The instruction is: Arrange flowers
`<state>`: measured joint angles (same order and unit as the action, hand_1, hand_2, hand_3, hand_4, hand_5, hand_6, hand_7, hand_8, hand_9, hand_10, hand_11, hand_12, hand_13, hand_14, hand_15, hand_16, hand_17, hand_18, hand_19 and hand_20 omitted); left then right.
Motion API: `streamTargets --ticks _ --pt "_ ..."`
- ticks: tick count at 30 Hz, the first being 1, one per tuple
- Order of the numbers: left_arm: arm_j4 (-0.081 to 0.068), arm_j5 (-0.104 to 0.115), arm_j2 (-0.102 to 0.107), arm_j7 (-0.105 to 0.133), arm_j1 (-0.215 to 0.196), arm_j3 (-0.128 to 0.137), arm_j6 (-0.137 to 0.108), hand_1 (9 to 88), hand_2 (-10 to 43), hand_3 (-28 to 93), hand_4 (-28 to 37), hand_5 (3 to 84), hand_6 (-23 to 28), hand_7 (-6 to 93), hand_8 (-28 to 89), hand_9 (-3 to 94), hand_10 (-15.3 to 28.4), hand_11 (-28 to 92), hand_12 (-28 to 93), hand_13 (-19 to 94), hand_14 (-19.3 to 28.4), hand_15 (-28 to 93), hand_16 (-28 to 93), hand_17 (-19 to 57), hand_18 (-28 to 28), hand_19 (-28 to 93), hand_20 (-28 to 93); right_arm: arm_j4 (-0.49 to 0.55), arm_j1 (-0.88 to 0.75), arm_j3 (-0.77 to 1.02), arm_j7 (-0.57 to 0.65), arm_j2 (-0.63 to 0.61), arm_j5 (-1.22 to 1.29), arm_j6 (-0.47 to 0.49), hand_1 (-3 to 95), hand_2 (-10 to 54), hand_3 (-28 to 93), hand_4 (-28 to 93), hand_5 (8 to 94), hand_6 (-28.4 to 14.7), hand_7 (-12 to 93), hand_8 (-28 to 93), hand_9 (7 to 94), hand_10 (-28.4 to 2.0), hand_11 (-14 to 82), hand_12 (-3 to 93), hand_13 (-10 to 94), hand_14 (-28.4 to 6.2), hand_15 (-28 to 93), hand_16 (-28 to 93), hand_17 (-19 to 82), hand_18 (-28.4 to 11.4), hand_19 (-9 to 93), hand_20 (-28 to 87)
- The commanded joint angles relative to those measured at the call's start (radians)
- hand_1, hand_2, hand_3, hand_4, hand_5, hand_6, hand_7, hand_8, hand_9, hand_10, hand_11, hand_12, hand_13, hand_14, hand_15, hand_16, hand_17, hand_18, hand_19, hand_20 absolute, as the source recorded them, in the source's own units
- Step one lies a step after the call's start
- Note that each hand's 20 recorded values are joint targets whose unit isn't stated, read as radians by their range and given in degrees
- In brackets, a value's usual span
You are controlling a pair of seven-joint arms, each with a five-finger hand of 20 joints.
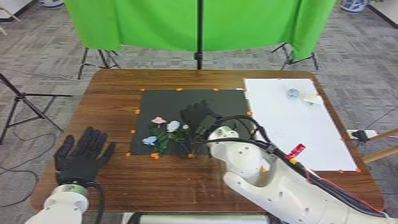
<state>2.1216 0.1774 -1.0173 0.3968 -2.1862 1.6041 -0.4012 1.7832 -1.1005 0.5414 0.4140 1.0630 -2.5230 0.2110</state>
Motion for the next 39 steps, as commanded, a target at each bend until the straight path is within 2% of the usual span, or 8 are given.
streamTargets --ticks 1,13,21,25,27,29,34,39 --pt "0.004 0.047 -0.014 0.015 -0.019 0.001 -0.049 26.8 13.0 78 -28.3 45.5 7.9 20.8 -11 39.8 14.7 30 12 30 14.6 50 -6 -5.7 14.8 40 20 0.004 0.007 0.016 0.052 -0.009 0.018 0.005 64.2 -9.5 73 -28 66.3 -1.6 20 -11 69.5 -14.1 14.0 29.7 55 -10.9 38 34 26 -23.5 73 35" --pt "0.004 0.039 -0.024 0.014 -0.022 -0.001 -0.041 26.8 12.6 79 -28.3 45.8 8.0 21.7 -11 40.5 14.8 31 12 31 14.7 51 -6 -5.6 14.8 40 20 0.072 -0.039 0.102 0.089 -0.055 0.075 0.001 59.0 -9.5 77 -28 65.8 -2.5 20 -11 66.9 -16.4 18.4 23.4 53 -13.3 41 29 25 -24.4 73 33" --pt "0.005 0.006 -0.024 0.014 -0.02 -0.004 -0.014 26.8 12.5 78 -28.3 45.8 8.1 21.5 -11 40.4 14.8 31 12 31 14.6 51 -6 -5.6 14.8 40 20 0.066 -0.058 0.314 0.242 -0.174 0.118 -0.148 51.2 -9.5 78 -27 63.0 -4.5 18 -11 62.5 -18.5 18.1 20.0 50 -16.8 46 19 26 -24.9 74 31" --pt "-0.004 0.004 -0.016 0.013 -0.016 -0.005 0.0 26.7 12.5 78 -28.3 45.8 8.1 21.2 -11 40.3 14.8 31 12 31 14.7 50 -6 -5.7 14.8 40 20 -0.014 -0.045 0.38 0.291 -0.269 0.143 -0.225 46.4 -9.5 78 -25 57.1 -7.2 16 -10 52.1 -21.5 14.8 18.2 41 -19.5 46 15 24 -24.7 72 26" --pt "-0.002 0.004 -0.012 0.021 -0.02 0.0 0.001 26.7 12.5 78 -28.3 45.6 8.1 21.1 -11 40.3 14.8 31 12 31 14.6 50 -6 -5.6 14.8 40 20 -0.058 -0.031 0.407 0.301 -0.3 0.156 -0.203 41.2 -9.5 78 -23 48.0 -9.4 15 -9 38.5 -24.2 11.1 16.2 31 -21.9 44 11 21 -24.7 67 20" --pt "-0.002 -0.002 -0.014 0.021 -0.028 0.007 0.003 26.7 12.4 78 -28.3 45.5 8.0 21.0 -11 40.3 14.7 30 12 31 14.6 50 -6 -5.6 14.8 40 20 -0.096 -0.025 0.447 0.309 -0.308 0.186 -0.16 40.7 -9.5 79 -23 44.5 -9.8 15 -9 33.7 -24.3 9.4 15.1 26 -22.7 42 9 18 -24.7 64 16" --pt "0.002 0.028 -0.015 0.026 -0.036 0.018 -0.005 26.8 12.3 78 -28.3 45.6 7.9 21.0 -11 40.3 14.7 30 12 31 14.5 50 -6 -5.7 14.8 40 20 -0.165 0.017 0.475 0.347 -0.33 0.34 -0.044 41.8 -9.5 79 -24 40.7 -8.6 14 -10 29.6 -23.4 7.7 13.9 21 -22.7 39 8 15 -24.8 59 13" --pt "0.004 0.021 -0.016 0.02 -0.047 0.029 -0.003 26.9 12.3 78 -28.3 45.6 8.0 21.0 -11 40.4 14.8 30 12 31 14.6 50 -6 -5.7 14.8 40 20 -0.199 -0.01 0.517 0.287 -0.336 0.393 0.104 44.8 -9.5 79 -26 37.8 -7.3 14 -10 26.6 -21.2 6.6 12.6 19 -22.9 36 8 14 -25.9 57 12"
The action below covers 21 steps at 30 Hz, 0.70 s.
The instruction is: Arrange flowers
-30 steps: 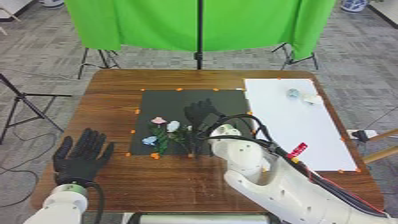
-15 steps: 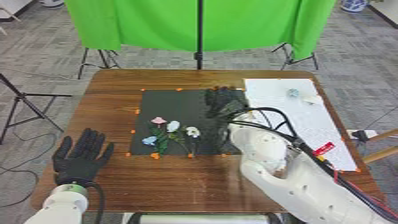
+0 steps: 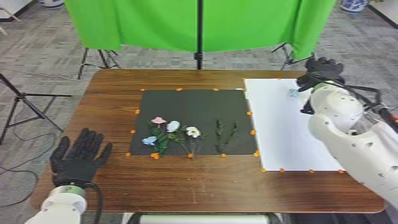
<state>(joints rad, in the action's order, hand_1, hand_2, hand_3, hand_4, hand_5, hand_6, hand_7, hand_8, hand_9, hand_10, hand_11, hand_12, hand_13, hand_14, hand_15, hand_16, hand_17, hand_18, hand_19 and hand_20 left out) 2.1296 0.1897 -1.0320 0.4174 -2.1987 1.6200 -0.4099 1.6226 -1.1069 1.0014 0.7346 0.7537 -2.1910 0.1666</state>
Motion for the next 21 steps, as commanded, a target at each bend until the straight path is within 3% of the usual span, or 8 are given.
streamTargets --ticks 1,6,8,10,11,14,18,21 --pt "-0.006 -0.001 -0.002 -0.009 -0.041 0.017 0.021 26.9 12.3 78 -28.3 45.6 8.0 20.9 -11 40.4 14.8 30 12 31 14.6 50 -6 -5.7 14.8 40 20 -0.048 -0.006 0.064 -0.031 -0.019 0.095 0.162 45.6 -9.5 79 -27 37.1 -6.6 14 -10 26.5 -20.2 6.5 12.1 20 -21.9 35 8 15 -26.7 56 12" --pt "-0.006 0.0 -0.005 -0.011 -0.036 0.01 0.018 26.8 12.3 78 -28.3 45.3 7.9 20.8 -11 39.8 14.6 30 12 30 14.5 49 -6 -5.7 14.8 40 20 -0.115 -0.013 0.065 -0.086 0.002 0.093 0.212 46.3 -9.5 77 -28 33.4 -4.6 15 -11 26.1 -18.3 7.2 11.2 23 -21.0 34 9 18 -27.6 54 11" --pt "-0.01 -0.009 -0.009 -0.019 -0.035 0.009 0.015 26.8 12.3 78 -28.3 45.4 7.9 20.7 -11 39.7 14.5 30 12 30 14.5 49 -6 -5.7 14.8 40 20 -0.142 -0.023 0.028 -0.123 -0.012 0.087 0.144 47.8 -9.5 78 -28 32.9 -3.6 16 -12 25.9 -16.9 8.5 10.3 24 -19.9 34 9 22 -27.1 51 9" --pt "-0.012 0.006 -0.015 -0.015 -0.029 0.006 0.001 27.1 11.9 78 -28.3 45.3 7.9 20.7 -11 39.7 14.5 30 12 30 14.6 49 -6 -5.8 14.8 40 20 -0.164 -0.05 0.02 -0.129 -0.01 0.037 0.121 49.8 -9.5 78 -28 34.3 -2.9 18 -13 27.9 -15.5 10.9 9.7 29 -17.6 35 9 28 -25.6 51 9" --pt "-0.014 0.007 -0.017 -0.013 -0.028 0.004 0.009 27.2 11.6 78 -28.3 45.3 7.9 20.7 -11 39.7 14.5 30 12 30 14.5 50 -6 -5.8 14.8 40 20 -0.169 -0.064 0.033 -0.128 -0.005 0.039 0.136 50.1 -9.5 78 -28 34.5 -2.8 19 -14 28.3 -15.4 11.4 9.3 30 -17.2 35 9 28 -25.3 51 9" --pt "-0.015 -0.015 -0.02 -0.022 -0.031 -0.002 0.014 27.4 11.4 78 -28.3 45.4 7.9 20.6 -11 39.7 14.5 30 12 30 14.5 50 -6 -5.8 14.8 40 20 -0.166 -0.107 0.034 -0.112 -0.018 0.053 0.092 52.1 -9.5 79 -28 35.6 -2.6 20 -14 29.7 -14.5 12.0 8.5 32 -16.3 35 8 32 -23.6 51 8" --pt "-0.012 -0.022 -0.019 -0.013 -0.034 0.0 0.019 27.5 11.4 78 -28.3 45.3 7.9 20.6 -11 39.7 14.6 30 12 30 14.6 50 -6 -5.8 14.8 40 20 -0.156 -0.154 0.008 -0.119 -0.034 0.009 -0.029 55.1 -9.5 77 -28 43.4 -2.0 23 -15 39.7 -14.6 15.1 10.6 43 -13.2 40 10 38 -19.3 61 12" --pt "-0.016 -0.01 -0.017 0.007 -0.033 -0.005 0.045 27.4 11.4 78 -28.3 45.2 7.9 20.5 -11 39.7 14.6 30 12 30 14.5 50 -6 -5.8 14.8 40 20 -0.148 -0.183 -0.015 -0.129 -0.046 -0.022 -0.138 56.3 -9.5 75 -28 48.1 -2.0 25 -15 46.7 -15.7 18.7 15.1 48 -11.5 45 15 40 -17.0 67 14"
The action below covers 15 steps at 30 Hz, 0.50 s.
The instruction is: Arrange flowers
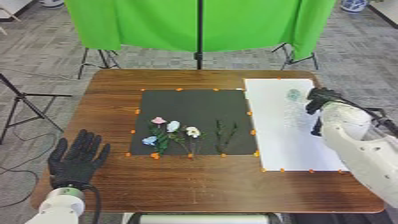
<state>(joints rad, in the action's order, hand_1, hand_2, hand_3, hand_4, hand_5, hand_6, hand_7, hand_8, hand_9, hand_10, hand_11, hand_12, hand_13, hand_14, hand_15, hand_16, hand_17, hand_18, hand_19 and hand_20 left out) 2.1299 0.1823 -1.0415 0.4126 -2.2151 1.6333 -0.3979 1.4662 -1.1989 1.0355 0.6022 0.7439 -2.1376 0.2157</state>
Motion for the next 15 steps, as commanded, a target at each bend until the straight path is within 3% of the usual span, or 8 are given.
streamTargets --ticks 1,3,6,10,12,15 --pt "-0.018 -0.002 -0.008 0.012 -0.015 -0.02 0.037 27.2 11.3 78 -28.3 45.2 7.9 20.5 -11 39.7 14.5 30 12 30 14.5 50 -6 -5.8 14.8 40 20 0.01 -0.099 -0.056 0.0 -0.041 -0.084 -0.226 59.3 -9.5 70 -28 50.2 -1.9 28 -15 49.6 -15.8 23.6 18.2 51 -8.4 47 24 41 -15.5 70 16" --pt "-0.019 -0.012 -0.007 0.011 -0.017 -0.023 0.049 26.8 11.1 78 -28.3 45.0 7.8 20.4 -11 39.6 14.5 30 12 30 14.5 50 -6 -5.8 14.8 40 20 0.01 -0.107 -0.072 -0.003 -0.043 -0.097 -0.28 62.3 -9.5 65 -28 52.7 -1.5 36 -10 54.0 -14.5 29.4 24.9 54 -5.7 50 31 44 -13.8 75 17" --pt "-0.02 -0.029 -0.007 0.002 -0.014 -0.023 0.051 26.7 10.1 79 -28.2 44.8 7.7 20.2 -11 39.4 14.5 30 12 30 14.3 49 -6 -5.8 14.7 40 20 0.019 -0.118 -0.084 -0.01 -0.045 -0.121 -0.331 63.9 -9.5 63 -28 56.3 -1.5 46 1 64.2 -11.3 21.6 42.8 61 -3.9 50 37 47 -12.8 78 18" --pt "-0.02 -0.067 -0.008 -0.005 -0.016 -0.019 0.055 34.7 1.4 76 -25.7 44.4 7.0 21.2 -11 39.6 13.7 30 12 31 13.7 46 -6 -5.2 14.3 39 19 0.063 -0.144 -0.072 -0.017 -0.043 -0.143 -0.356 62.7 -7.7 65 -28 63.2 -0.6 47 4 72.8 -10.5 21.8 47.4 68 -3.9 47 40 48 -13.4 79 19" --pt "-0.017 -0.069 -0.008 -0.006 -0.022 -0.015 0.06 37.6 0.1 74 -23.0 45.1 5.7 23.1 -12 40.1 13.2 31 12 33 13.1 46 -6 -4.6 14.1 40 20 0.107 -0.186 -0.004 -0.02 -0.013 -0.172 -0.359 62.5 -7.3 65 -28 63.9 -0.6 46 4 74.0 -10.5 21.2 47.3 69 -4.3 47 40 49 -13.9 79 20" --pt "-0.019 -0.091 -0.01 -0.016 -0.034 -0.007 0.067 40.0 -0.2 72 -22.4 48.6 4.4 25.1 -13 44.4 13.2 36 14 35 13.1 49 -5 -4.2 14.0 41 20 0.214 -0.262 0.084 0.033 0.034 -0.13 -0.435 62.5 -7.3 66 -28 64.8 -0.7 45 5 74.9 -10.6 20.7 47.9 69 -4.4 47 40 48 -14.4 80 21"
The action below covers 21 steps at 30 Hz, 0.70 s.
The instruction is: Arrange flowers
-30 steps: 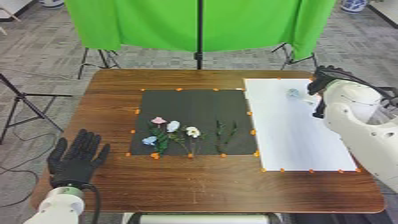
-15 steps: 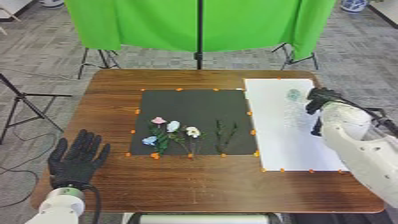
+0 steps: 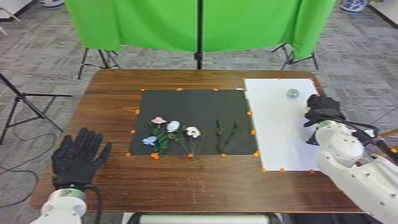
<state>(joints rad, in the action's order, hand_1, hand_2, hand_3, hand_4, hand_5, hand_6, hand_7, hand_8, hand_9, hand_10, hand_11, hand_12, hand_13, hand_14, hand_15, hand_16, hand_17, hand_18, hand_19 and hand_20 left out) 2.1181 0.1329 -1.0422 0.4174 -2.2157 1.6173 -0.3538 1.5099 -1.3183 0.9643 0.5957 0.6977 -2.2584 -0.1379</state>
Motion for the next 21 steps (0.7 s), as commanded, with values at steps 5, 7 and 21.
streamTargets --ticks 5,7,21 --pt "-0.008 -0.042 -0.012 -0.033 -0.043 0.021 0.018 45.0 4.1 65 -22.0 57.4 6.8 36.8 3 55.8 14.2 59 26 43 13.7 70 1 1.4 15.6 52 31 0.281 -0.144 0.156 -0.04 0.097 -0.063 -0.061 62.5 -7.7 67 -28 65.9 -1.4 44 6 75.5 -10.7 20.4 48.6 69 -4.6 47 40 48 -14.5 80 22" --pt "-0.008 -0.057 -0.011 -0.043 -0.051 0.031 0.024 46.5 5.6 63 -22.0 59.0 8.2 42.1 6 57.9 13.4 66 31 46 15.1 79 4 3.4 16.5 58 36 0.307 -0.12 0.13 -0.055 0.123 -0.016 -0.055 62.4 -7.8 67 -28 66.1 -1.4 44 7 75.4 -10.7 20.4 48.9 69 -4.5 47 40 48 -14.6 81 22" --pt "-0.003 -0.051 -0.012 -0.044 -0.051 0.037 0.008 48.1 9.9 58 -20.7 60.3 6.5 52.3 10 62.8 12.5 71 43 52 16.1 88 13 14.3 20.1 76 61 0.309 0.021 -0.098 -0.072 0.234 -0.058 0.114 62.0 -8.4 68 -28 66.8 -1.5 42 7 76.2 -11.0 17.5 47.2 68 -5.0 45 41 43 -17.1 83 26"
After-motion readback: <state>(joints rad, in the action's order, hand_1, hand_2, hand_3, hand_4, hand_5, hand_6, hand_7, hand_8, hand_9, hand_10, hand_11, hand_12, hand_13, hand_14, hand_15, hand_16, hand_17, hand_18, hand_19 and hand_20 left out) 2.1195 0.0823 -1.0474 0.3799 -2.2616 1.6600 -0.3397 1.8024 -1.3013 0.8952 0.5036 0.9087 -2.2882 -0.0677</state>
